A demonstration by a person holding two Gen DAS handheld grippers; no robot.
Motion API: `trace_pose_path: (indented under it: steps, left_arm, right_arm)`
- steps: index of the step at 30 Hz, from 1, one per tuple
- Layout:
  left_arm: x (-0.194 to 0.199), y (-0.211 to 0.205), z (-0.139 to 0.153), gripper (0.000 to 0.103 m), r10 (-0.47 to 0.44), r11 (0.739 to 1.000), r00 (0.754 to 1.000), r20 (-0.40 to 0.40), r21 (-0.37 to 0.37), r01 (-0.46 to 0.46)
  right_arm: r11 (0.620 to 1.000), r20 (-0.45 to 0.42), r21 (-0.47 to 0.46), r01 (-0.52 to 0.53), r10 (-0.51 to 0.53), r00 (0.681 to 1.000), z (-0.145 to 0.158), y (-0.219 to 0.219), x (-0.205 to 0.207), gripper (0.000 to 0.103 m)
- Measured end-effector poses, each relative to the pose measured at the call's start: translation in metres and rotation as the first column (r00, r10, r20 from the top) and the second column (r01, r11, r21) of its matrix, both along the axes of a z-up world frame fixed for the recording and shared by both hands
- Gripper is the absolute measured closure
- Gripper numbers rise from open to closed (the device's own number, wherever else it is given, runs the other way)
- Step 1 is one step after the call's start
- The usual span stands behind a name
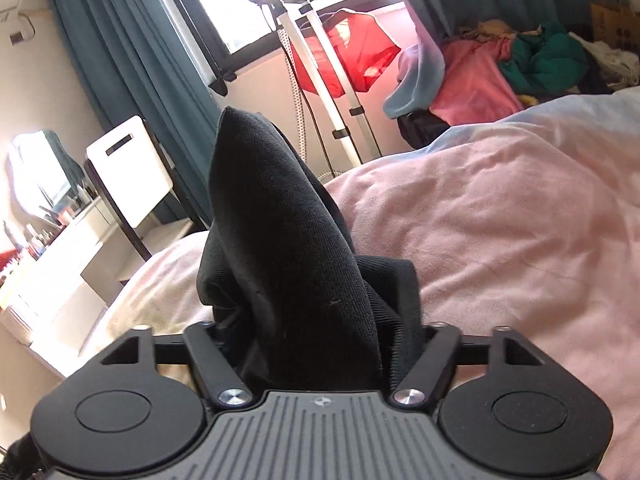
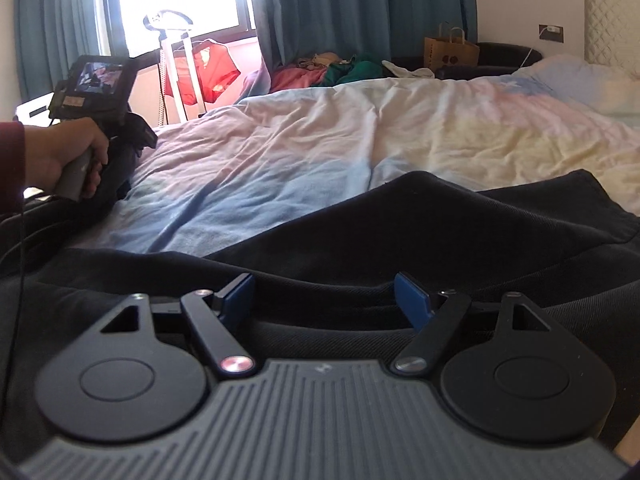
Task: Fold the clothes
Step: 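Grasp the black fabric with the left gripper while the right gripper holds the garment edge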
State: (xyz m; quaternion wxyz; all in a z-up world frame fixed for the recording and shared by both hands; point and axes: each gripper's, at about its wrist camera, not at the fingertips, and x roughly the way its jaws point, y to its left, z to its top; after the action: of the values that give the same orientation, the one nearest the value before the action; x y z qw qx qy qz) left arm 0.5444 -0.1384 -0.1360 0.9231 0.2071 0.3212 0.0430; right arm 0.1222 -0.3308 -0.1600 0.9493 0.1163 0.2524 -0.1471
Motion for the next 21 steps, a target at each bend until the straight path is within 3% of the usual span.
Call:
trace_pose_path:
  steps: [1,2,4,6,10,12,13,14,19,20,21]
  left_arm:
    - [0.000,0.001,0.002,0.074,-0.019,1.000,1.000,-0.010,-0.019,0.019]
    - [-0.002,0.002,0.005,0.083,-0.045,0.998,0.999,-0.015,-0.041,0.045]
    - [-0.018,0.000,0.019,0.087,-0.128,0.986,0.992,-0.005,-0.107,0.127]
    - [-0.046,-0.003,0.043,0.089,-0.251,0.943,0.968,0.029,-0.220,0.251]
    - [-0.103,-0.010,0.091,0.089,-0.439,0.808,0.894,0.093,-0.395,0.438]
    - [-0.127,-0.003,0.117,0.089,-0.527,0.695,0.835,0.158,-0.486,0.530]
    - [-0.137,0.006,0.129,0.089,-0.569,0.621,0.795,0.211,-0.523,0.584]
    - [-0.143,0.017,0.134,0.088,-0.586,0.569,0.773,0.244,-0.554,0.607]
    - [-0.147,0.072,0.123,0.077,-0.534,0.473,0.806,0.256,-0.700,0.536]
    - [-0.147,0.082,0.117,0.069,-0.514,0.484,0.825,0.235,-0.714,0.505]
    - [-0.147,0.089,0.105,0.064,-0.479,0.542,0.859,0.181,-0.708,0.452]
  right_arm:
    - [1.000,0.004,0.007,0.004,-0.004,1.000,-0.002,-0.001,0.001,0.024]
    - [1.000,0.005,0.008,0.007,-0.007,1.000,-0.003,-0.001,0.002,0.024]
    - [1.000,0.004,0.003,0.010,-0.010,1.000,-0.003,0.000,0.004,0.024]
    - [1.000,0.010,-0.003,0.010,-0.010,1.000,-0.001,0.002,0.003,0.024]
    - [1.000,0.019,-0.004,0.020,-0.019,1.000,0.007,0.001,-0.005,0.024]
    - [1.000,0.033,-0.013,0.028,-0.028,0.999,0.013,0.002,-0.013,0.024]
    - [0.999,0.040,-0.017,0.033,-0.032,0.999,0.017,0.003,-0.017,0.024]
    - [0.999,0.047,-0.021,0.037,-0.036,0.998,0.020,0.003,-0.021,0.024]
    - [0.998,0.098,-0.053,0.045,-0.040,0.994,0.038,0.010,-0.039,0.024]
    - [0.997,0.103,-0.061,0.046,-0.039,0.994,0.039,0.012,-0.040,0.024]
    - [0.997,0.103,-0.070,0.043,-0.036,0.994,0.040,0.013,-0.040,0.024]
